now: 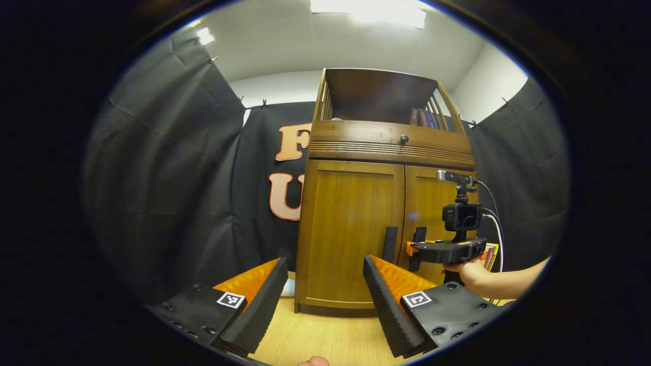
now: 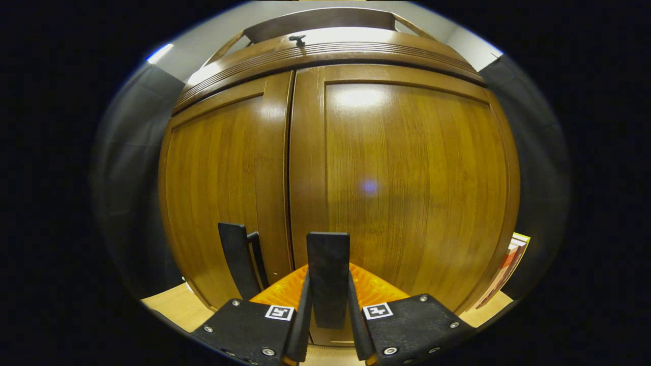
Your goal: Open the right door of the double-door shoe cabinet with the right hand, and open the left door with the left hand.
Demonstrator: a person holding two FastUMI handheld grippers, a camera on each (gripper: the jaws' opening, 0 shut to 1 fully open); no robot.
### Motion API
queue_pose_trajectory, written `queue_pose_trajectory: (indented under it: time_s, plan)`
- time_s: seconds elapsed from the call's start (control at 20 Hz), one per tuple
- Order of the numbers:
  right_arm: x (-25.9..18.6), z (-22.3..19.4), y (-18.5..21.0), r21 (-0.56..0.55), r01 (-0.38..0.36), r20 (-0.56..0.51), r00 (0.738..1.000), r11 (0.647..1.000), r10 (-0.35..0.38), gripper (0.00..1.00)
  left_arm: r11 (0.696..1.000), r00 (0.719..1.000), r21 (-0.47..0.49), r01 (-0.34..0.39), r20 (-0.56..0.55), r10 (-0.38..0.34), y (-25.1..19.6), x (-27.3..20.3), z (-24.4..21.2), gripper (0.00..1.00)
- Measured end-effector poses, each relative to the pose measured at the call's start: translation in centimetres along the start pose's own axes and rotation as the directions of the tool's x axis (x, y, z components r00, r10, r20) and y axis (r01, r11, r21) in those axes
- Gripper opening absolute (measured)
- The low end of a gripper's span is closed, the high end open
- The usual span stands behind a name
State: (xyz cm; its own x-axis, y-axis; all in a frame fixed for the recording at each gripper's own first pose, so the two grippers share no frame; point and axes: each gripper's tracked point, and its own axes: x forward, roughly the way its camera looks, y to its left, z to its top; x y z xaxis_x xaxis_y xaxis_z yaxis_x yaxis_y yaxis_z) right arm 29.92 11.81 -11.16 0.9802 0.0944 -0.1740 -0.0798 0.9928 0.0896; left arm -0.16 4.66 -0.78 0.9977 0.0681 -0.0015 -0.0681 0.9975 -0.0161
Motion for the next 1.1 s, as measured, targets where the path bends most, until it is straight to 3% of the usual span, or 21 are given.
queue_pose_trajectory:
  time_s: [0.15,0.25,0.45,0.75,1.0,1.05,1.1]
  plan:
    - [0.0,-0.3,-0.1,0.038,0.007,0.008,1.0,0.999,-0.007,0.36,1.0,1.0,0.0,0.013,-0.01,-0.013,0.0,0.2,-0.2,0.94]
    - [0.0,-0.3,-0.1,0.021,0.007,0.013,1.0,1.0,-0.007,0.29,1.0,1.0,0.012,0.027,-0.007,-0.026,-0.2,0.3,0.1,0.94]
    - [-0.5,-0.4,-0.1,0.032,0.002,0.009,1.0,0.999,-0.002,0.27,0.998,0.999,0.049,0.048,-0.001,-0.048,-0.9,0.3,0.5,0.96]
    - [-5.2,-0.3,-0.3,0.05,-0.063,0.008,0.998,0.997,0.063,0.23,0.999,0.999,0.024,0.039,0.002,-0.039,-1.8,-0.8,0.5,0.94]
    - [-9.7,-0.1,-1.3,0.056,-0.086,0.016,0.996,0.995,0.085,0.26,0.999,0.999,0.032,0.034,-0.006,-0.034,-2.4,-1.0,0.2,0.94]
    - [-10.4,0.0,-1.6,0.056,-0.09,0.017,0.996,0.994,0.09,0.23,0.999,0.999,0.032,0.036,-0.008,-0.036,-2.6,-0.9,0.1,0.99]
    - [-11.2,0.1,-1.9,0.055,-0.096,0.017,0.995,0.994,0.095,0.26,0.999,0.999,0.03,0.04,-0.009,-0.039,-3.0,-0.9,0.0,0.94]
